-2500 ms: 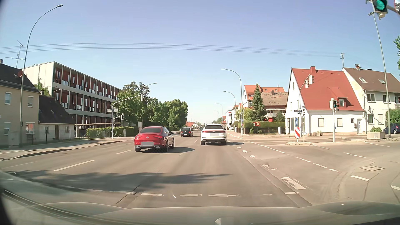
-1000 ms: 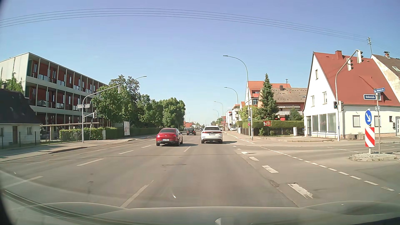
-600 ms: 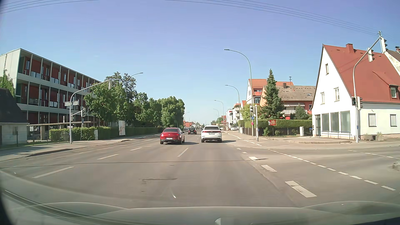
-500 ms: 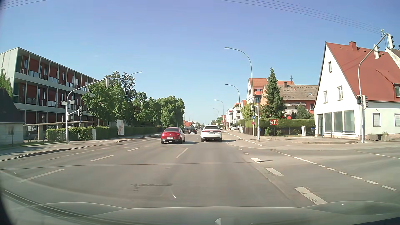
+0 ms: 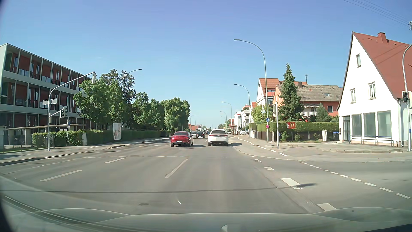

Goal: Follow the waypoints while adhering to traffic rules and regulations

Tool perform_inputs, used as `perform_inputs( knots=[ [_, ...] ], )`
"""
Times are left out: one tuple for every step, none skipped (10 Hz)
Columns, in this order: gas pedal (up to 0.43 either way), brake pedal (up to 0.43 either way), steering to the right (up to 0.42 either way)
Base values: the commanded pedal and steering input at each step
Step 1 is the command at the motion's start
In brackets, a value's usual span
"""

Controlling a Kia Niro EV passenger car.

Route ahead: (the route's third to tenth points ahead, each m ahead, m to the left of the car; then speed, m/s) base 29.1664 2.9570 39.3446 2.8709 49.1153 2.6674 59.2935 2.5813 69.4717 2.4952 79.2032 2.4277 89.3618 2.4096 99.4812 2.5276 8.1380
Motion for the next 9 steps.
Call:
perform_inputs(
  knots=[
    [0.248,0.0,-0.013],
    [0.248,0.0,-0.013],
    [0.248,0.0,-0.014],
    [0.24,0.0,-0.014],
    [0.22,0.0,-0.014],
    [0.209,0.0,-0.013],
    [0.209,0.0,-0.011],
    [0.197,0.0,-0.006],
    [0.197,0.0,-0.004]
  ],
)
